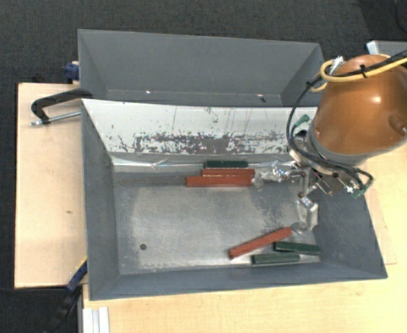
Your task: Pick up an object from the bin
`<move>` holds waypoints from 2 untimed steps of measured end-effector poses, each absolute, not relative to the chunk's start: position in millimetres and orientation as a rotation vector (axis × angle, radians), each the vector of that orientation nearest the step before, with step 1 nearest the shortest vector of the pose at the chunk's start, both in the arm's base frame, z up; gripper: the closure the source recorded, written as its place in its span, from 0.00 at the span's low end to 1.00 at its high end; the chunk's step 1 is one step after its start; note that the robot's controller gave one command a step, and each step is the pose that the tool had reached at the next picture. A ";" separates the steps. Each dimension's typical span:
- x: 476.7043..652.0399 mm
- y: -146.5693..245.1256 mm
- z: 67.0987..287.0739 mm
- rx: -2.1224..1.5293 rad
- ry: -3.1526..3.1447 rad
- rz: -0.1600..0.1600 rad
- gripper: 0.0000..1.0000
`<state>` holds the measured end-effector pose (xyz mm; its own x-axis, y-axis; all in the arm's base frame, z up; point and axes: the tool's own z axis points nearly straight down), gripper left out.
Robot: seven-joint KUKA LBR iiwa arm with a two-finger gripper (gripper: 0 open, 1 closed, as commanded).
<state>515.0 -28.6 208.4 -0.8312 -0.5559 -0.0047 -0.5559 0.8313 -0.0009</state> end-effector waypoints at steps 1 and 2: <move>515.0 -28.6 208.4 -0.911 3.002 0.001 0.00; 513.3 -33.2 176.3 -1.141 2.916 -0.006 0.00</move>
Offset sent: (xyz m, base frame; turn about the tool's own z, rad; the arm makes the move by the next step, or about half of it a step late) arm -0.0119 -0.0165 -0.1118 -0.4752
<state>513.3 -33.2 176.3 -0.7344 -0.6786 -0.0085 -0.6786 0.7345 -0.0078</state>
